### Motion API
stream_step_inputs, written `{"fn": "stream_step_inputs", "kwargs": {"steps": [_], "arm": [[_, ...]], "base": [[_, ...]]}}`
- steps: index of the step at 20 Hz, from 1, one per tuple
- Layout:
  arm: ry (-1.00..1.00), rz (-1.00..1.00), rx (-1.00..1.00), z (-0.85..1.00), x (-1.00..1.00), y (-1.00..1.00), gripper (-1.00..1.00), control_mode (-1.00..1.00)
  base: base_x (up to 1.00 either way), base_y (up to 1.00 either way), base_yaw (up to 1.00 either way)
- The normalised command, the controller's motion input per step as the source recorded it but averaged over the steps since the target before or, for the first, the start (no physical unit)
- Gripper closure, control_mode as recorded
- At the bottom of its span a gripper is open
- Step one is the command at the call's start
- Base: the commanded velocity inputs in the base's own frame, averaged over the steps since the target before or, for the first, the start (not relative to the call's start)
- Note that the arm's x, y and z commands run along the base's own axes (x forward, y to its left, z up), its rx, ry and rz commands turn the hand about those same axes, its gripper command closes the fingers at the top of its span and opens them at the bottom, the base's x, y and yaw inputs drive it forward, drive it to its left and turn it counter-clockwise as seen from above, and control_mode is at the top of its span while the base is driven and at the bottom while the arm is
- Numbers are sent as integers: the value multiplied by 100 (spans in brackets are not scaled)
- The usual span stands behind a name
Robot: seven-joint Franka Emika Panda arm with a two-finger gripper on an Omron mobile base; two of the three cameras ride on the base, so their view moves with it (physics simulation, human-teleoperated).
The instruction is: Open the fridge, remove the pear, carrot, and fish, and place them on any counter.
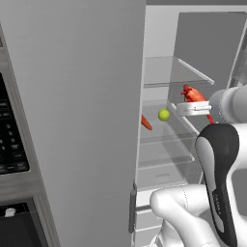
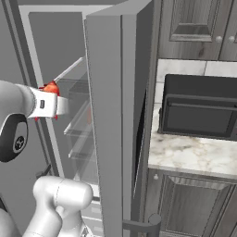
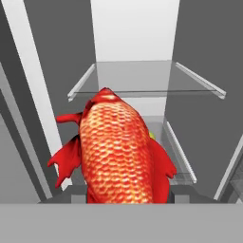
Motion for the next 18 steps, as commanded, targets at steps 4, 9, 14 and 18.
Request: {"fn": "stream_step_inputs", "kwargs": {"steps": [4, 9, 14, 18], "arm": [[0, 0, 0, 0, 0, 0, 100, -100], [0, 0, 0, 0, -7, 0, 100, 100], [0, 0, 0, 0, 0, 0, 100, 100], [0, 0, 0, 0, 0, 0, 100, 100]], "base": [[0, 0, 0], [-26, 0, 0], [-100, 0, 0], [-98, 6, 1]]}}
